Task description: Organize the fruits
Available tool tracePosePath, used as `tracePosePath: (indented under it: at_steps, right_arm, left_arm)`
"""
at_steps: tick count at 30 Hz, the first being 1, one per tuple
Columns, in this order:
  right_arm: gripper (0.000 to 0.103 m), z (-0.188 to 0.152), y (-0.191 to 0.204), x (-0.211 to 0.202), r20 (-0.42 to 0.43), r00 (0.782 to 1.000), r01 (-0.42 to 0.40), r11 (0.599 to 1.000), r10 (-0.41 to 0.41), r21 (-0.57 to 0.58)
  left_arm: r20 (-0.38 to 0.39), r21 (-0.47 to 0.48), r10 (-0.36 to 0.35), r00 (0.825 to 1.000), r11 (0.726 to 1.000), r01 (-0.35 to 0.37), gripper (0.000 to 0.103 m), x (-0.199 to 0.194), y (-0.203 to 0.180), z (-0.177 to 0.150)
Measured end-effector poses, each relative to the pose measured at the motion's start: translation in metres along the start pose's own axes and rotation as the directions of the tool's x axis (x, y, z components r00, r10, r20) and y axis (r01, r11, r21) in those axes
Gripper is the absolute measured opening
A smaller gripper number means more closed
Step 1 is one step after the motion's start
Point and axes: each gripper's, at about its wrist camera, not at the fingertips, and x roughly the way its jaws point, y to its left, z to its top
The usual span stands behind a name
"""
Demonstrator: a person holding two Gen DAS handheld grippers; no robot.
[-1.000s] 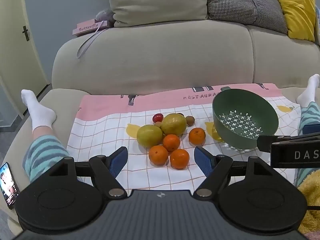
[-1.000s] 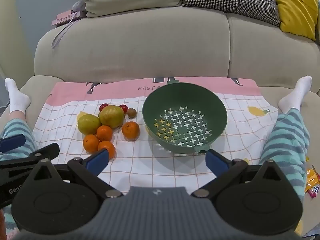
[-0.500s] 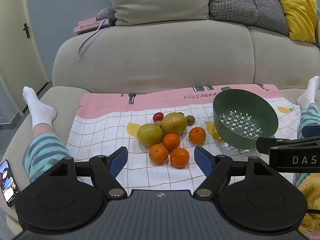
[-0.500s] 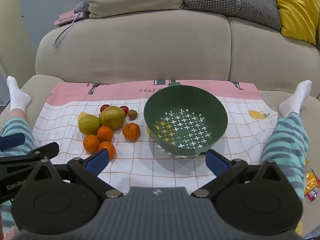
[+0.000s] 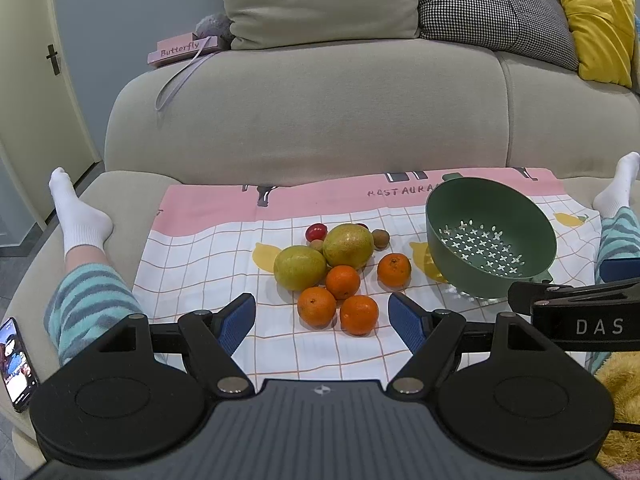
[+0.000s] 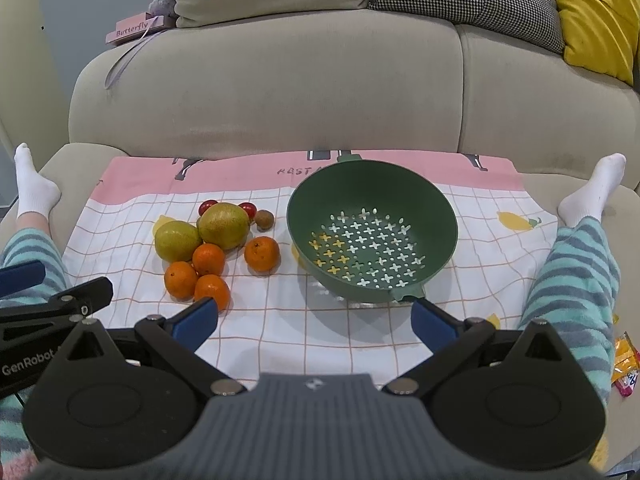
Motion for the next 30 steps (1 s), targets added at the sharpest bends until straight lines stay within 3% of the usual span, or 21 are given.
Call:
tracePosePath:
  at_steps: [30]
  right_arm:
    - [0.099, -0.0037, -0.0014, 0.0061, -0.019, 1.000, 0.000, 1.000, 0.000, 0.001]
  left_arm:
    - [-0.004, -0.011, -0.006, 1.000, 1.000, 0.006, 0.089, 0.0002, 0.0001, 0.0004]
